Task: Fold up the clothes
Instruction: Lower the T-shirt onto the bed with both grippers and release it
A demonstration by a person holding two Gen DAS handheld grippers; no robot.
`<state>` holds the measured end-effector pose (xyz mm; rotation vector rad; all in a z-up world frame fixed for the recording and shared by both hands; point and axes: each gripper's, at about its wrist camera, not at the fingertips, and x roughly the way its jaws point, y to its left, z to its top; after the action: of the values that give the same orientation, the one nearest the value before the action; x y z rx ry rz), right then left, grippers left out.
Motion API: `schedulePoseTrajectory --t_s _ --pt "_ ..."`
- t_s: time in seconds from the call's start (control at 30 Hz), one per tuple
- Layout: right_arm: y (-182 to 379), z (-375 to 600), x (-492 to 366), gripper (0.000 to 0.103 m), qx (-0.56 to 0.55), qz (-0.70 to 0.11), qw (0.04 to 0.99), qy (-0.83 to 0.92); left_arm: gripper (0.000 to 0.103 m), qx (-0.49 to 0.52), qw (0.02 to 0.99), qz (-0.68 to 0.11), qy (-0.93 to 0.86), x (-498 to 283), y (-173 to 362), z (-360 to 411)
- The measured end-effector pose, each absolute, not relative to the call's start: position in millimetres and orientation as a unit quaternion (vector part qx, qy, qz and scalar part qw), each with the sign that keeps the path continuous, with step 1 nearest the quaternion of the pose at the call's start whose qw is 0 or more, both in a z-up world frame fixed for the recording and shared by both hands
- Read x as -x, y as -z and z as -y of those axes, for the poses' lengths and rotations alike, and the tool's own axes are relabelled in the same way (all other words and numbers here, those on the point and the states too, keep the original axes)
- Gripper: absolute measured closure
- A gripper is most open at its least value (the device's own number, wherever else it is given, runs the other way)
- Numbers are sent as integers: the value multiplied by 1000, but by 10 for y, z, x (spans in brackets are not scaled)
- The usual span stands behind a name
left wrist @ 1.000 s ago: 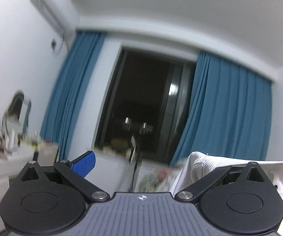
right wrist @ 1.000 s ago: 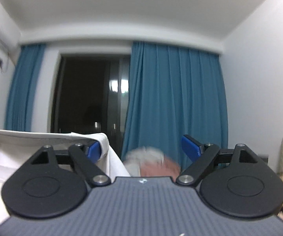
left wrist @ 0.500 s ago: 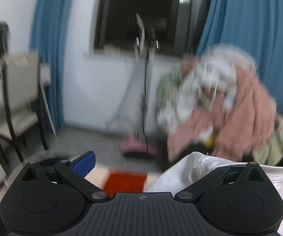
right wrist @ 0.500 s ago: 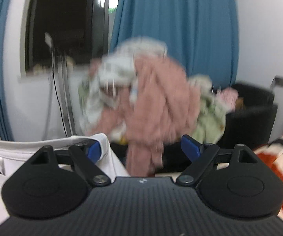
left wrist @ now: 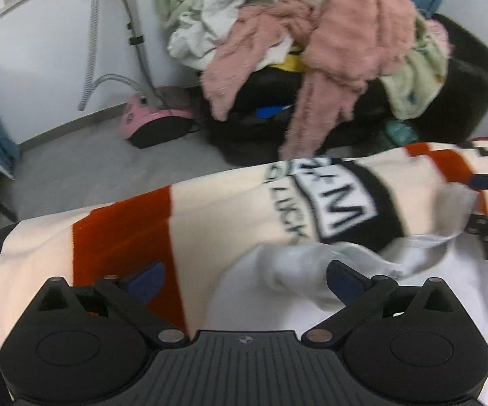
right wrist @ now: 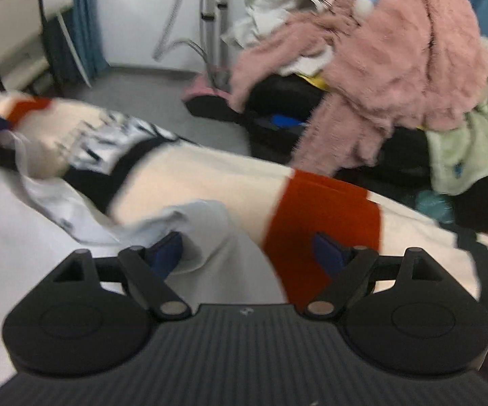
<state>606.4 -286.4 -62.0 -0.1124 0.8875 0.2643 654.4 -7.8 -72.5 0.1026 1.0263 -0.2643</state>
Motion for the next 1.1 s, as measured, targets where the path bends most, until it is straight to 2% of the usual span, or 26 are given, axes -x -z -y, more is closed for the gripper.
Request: schedulePoseTrajectory --t_s 0.1,0.27,0.47,0.6,0.8,1.1 --pt "475 2829 -5933 18 18 -411 900 -144 1 -51 882 -451 127 -6242 362 215" --pt "174 2734 -5297 18 14 -325 938 -120 1 -32 919 -380 99 -5551 -89 187" --pt "-149 2645 -3989 18 -24 -258 961 -94 1 0 950 -305 61 -4166 -617 59" --pt "-365 2586 -3113 18 -49 -212 973 -76 1 5 963 -266 40 -3191 -781 22" --pt "-491 2556 -1844 18 -89 -177 977 -75 1 12 971 -240 12 -1807 -843 -79" --pt "-302 2526 -1005 18 -80 -142 983 -80 0 24 983 -180 2 -534 -563 -154"
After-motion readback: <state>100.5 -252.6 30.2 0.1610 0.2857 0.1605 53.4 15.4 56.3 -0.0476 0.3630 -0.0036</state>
